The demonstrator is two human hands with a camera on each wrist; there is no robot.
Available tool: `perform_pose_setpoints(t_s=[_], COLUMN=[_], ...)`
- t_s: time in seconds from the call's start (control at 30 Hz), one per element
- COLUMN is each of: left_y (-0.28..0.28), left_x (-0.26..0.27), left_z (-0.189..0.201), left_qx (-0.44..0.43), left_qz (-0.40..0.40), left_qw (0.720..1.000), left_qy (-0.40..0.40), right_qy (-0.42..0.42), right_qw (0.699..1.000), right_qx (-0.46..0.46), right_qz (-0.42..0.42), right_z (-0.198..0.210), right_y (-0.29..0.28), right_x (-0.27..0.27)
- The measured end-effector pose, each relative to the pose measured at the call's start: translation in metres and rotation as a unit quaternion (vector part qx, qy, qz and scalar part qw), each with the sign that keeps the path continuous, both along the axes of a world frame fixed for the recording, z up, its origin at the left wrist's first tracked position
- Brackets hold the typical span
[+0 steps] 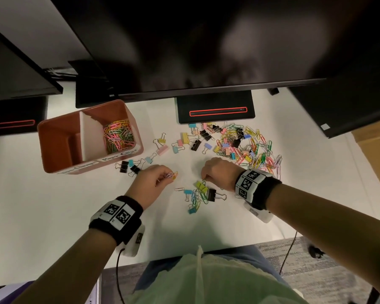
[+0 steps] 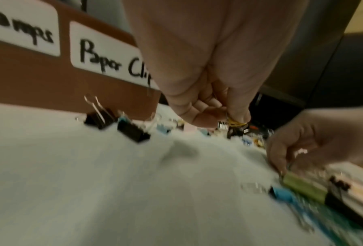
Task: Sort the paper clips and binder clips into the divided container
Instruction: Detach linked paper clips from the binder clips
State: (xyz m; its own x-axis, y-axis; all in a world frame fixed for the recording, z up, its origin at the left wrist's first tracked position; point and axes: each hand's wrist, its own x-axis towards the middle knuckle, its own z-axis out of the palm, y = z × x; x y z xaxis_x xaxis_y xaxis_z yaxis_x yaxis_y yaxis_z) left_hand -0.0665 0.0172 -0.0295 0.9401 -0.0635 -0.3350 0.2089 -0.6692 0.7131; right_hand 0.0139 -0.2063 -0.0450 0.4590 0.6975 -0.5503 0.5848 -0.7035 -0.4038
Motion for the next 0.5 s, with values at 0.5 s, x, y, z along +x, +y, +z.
perform_pose_setpoints(t_s=[0.5], left_y=[0.104], left_x=[0.044], left_z=[0.081], left_qx=[0.178], left_qz=[0.170], left_qw=[0.967], left_qy=[-0.067], right_qy=[-0.050], right_qw=[0.978], right_qx=[0.189], right_qz=[-0.076], right_z=[0.088], right_y=[0.199], right_x=[0.050])
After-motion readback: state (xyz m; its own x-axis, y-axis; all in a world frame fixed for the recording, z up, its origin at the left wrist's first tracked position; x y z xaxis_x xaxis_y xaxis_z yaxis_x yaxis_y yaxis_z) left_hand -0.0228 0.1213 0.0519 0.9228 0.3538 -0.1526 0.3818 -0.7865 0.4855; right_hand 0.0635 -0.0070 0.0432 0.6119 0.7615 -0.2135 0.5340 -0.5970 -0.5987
